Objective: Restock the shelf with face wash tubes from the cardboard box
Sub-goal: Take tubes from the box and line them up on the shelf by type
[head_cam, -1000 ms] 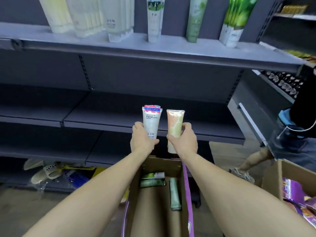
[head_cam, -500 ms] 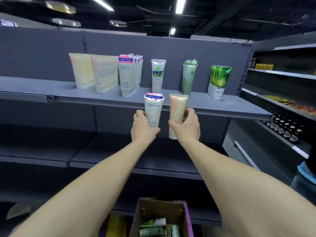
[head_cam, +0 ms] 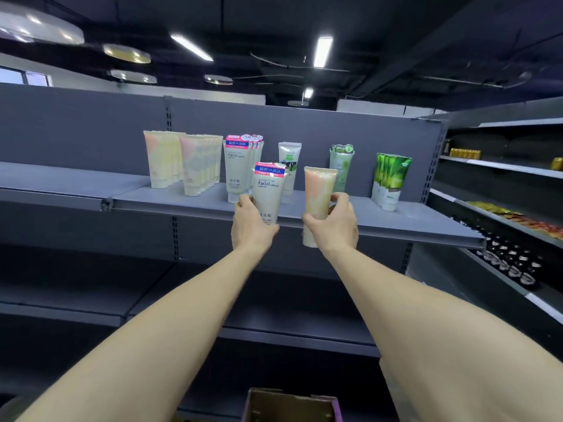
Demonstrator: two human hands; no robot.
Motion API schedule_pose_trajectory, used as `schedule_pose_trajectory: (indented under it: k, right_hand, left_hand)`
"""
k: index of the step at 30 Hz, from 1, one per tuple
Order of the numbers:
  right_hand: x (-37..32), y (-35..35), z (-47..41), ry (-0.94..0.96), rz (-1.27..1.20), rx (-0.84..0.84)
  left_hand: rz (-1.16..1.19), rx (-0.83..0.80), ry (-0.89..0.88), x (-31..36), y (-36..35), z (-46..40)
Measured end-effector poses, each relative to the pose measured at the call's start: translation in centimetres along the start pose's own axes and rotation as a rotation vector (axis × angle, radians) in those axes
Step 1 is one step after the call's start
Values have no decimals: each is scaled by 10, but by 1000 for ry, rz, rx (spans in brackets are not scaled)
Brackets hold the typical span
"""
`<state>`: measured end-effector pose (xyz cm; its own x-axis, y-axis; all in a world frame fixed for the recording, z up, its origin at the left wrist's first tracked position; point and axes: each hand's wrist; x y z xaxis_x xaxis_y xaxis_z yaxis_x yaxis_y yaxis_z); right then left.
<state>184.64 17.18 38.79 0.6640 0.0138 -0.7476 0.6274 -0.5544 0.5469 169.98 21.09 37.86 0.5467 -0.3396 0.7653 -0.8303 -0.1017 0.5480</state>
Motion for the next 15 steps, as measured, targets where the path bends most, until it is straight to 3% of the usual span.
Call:
schedule_pose_trajectory:
  k: [15]
  right_hand:
    - [-44,-46,-9,72,-45,-69]
  left_hand:
    - [-5,112,46,-27,45,-11]
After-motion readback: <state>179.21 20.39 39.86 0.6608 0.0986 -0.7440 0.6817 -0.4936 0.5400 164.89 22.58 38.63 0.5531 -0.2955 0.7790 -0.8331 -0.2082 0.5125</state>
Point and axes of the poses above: each hand's wrist, its own z-axis away from the middle knuckle, its own y-axis out of the back of the hand, x = y × z, and after that the axes turned 14 degrees about -x, right-handed
